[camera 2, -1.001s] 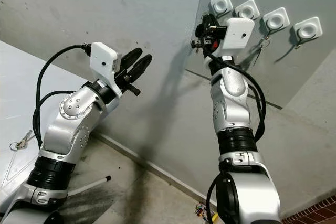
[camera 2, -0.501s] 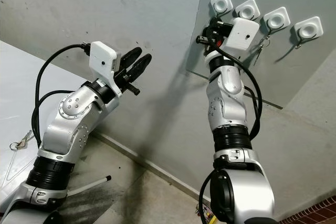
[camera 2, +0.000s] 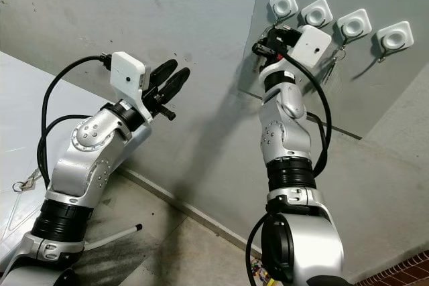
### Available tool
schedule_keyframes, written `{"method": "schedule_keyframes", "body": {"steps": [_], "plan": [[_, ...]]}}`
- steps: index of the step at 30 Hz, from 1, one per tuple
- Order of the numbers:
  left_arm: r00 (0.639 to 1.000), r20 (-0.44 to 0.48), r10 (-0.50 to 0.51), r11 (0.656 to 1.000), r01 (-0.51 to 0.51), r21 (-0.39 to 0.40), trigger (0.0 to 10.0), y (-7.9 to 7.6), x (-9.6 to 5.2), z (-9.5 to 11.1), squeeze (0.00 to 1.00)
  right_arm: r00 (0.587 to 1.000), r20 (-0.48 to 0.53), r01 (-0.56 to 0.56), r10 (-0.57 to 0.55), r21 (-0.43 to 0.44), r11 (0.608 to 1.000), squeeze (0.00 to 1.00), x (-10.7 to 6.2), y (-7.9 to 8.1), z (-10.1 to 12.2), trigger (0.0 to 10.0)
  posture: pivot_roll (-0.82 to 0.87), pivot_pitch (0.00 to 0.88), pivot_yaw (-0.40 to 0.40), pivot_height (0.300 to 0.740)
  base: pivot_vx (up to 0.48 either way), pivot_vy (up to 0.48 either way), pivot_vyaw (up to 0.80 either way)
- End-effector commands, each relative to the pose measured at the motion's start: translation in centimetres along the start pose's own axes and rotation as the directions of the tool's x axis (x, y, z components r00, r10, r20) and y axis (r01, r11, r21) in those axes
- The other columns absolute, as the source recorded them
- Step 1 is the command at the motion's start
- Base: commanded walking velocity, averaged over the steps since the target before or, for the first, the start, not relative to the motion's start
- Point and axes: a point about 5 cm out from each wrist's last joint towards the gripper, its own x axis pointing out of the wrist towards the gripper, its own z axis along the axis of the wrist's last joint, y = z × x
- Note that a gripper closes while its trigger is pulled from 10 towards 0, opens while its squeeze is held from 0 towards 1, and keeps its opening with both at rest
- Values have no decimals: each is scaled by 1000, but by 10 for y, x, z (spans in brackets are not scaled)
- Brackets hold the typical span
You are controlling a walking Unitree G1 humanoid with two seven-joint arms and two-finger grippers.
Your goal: Hang keys on a hook
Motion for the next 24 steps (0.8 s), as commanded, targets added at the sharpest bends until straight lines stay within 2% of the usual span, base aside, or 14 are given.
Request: {"method": "schedule_keyframes", "body": {"steps": [1,2,5,9,14,17,20,24], "plan": [[1000,19,-3,1000,3,12,10000,-1,1,7,0,1000,-2,-4,4,18,1000,63,1,1,3,10000,-30,6,-72,740,0,0,0],[1000,19,0,1000,0,16,10000,0,1,7,0,1000,2,-10,10,15,1000,1000,1,1,3,10000,-30,8,-72,740,0,0,0],[1000,19,13,1000,-13,21,10000,1,1,6,0,1000,6,-24,24,11,1000,1000,0,2,4,10000,-28,8,-72,740,0,0,0],[998,24,56,997,-57,43,10000,3,0,6,0,986,50,-157,161,-84,984,1000,-7,7,3,10000,-28,11,-71,740,0,0,0],[995,24,101,994,-101,30,10000,5,-3,3,0,969,56,-235,242,-110,966,1000,-17,11,-3,10000,-27,14,-69,740,0,0,0],[992,20,123,992,-123,26,10000,6,-4,0,0,967,40,-246,252,-121,962,1000,-21,10,-7,10000,-25,14,-70,740,0,0,0],[982,5,188,982,-188,17,10000,8,-10,-8,0,963,3,-266,270,-166,950,1000,-32,5,-20,10000,-25,14,-70,740,0,0,0],[978,-21,208,978,-208,-7,10000,9,-12,-14,0,967,-23,-253,253,-161,954,1000,-38,-1,-27,10000,-22,12,-69,740,0,0,0]]}}
